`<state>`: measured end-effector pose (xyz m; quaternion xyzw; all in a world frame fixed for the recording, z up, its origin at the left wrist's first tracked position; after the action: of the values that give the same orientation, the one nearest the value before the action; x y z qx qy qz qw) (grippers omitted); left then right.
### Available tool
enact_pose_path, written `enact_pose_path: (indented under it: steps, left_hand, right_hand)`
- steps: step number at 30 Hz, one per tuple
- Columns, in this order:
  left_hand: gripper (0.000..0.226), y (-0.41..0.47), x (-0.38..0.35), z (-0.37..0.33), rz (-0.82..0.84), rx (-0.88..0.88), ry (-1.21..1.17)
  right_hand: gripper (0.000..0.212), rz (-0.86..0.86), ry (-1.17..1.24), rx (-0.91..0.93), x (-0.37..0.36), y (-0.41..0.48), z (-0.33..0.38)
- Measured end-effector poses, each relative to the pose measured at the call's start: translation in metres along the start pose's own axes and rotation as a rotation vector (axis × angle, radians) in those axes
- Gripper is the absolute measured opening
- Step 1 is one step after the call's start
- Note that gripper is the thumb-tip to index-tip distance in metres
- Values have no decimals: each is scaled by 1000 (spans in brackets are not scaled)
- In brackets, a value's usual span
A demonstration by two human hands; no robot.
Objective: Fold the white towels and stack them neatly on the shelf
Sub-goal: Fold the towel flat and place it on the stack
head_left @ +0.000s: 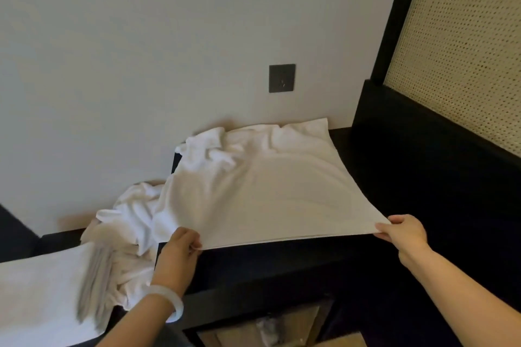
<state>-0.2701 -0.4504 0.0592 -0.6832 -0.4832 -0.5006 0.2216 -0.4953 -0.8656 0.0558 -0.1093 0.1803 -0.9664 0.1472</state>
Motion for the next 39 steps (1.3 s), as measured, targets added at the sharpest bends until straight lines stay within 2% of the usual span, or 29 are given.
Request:
enact_pose_path:
  steps: [5, 7, 8, 10, 12, 14, 16, 18, 21, 23, 27, 31, 35, 39]
  left_hand:
    - [30, -33, -20, 14, 2, -149, 57]
    - [19, -40, -20, 8, -71, -225, 140]
    - [8, -43, -20, 4, -121, -255, 209]
    - [19, -48, -17, -11, -164, -284, 337]
    - [20, -49, -17, -30, -171, -330, 433]
    - [10, -42, -22, -51, -161, -409, 431]
    - [14, -33, -34, -71, -80, -456, 328]
    - [24, -25, -48, -82, 16, -482, 242]
    - [14, -17, -60, -84, 122, -469, 146]
    - [5, -15, -61, -82, 115, -483, 124]
    - [5, -15, -60, -78, 113, -477, 68]
    - [8, -12, -60, -74, 170, -360, -67]
    - [10, -10, -58, -74, 196, -343, -95]
    - [11, -8, -48, -77, 151, -360, -126]
  right_hand:
    - [46, -14, -87, 39, 22, -16, -26]
    - [43, -21, -131, 86, 23, -21, -29]
    - [41, -19, -166, 131, 22, -24, -28]
    - [39, -10, -337, 265, 18, -29, -25]
    - [40, -9, -651, 513, 9, -40, -18]
    - [33, 164, -783, 786, -13, -57, -16]
    - [21, 468, -796, 895, -42, -77, -25]
    - [15, 656, -824, 937, -65, -90, -38]
    - [14, 721, -805, 888, -76, -89, -48]
    - [12, 728, -761, 851, -74, -84, -50]
    - [16, 674, -660, 813, -66, -77, -51]
    - [14, 683, -763, 893, -65, -75, -50]
    - [13, 699, -884, 974, -68, -75, -47]
    - [7, 608, -807, 1085, -60, -84, -36]
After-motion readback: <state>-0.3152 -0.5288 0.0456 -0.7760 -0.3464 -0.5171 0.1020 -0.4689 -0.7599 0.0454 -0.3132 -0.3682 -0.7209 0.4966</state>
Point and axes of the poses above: each hand's wrist, its own y-axis towards the middle knuckle, its own x-axis out of the back of the hand, z = x × y, the point moved 4 cm from there along y, towards the middle knuckle, and after that the axes turned 13 degrees about y, right-handed, at the moved point
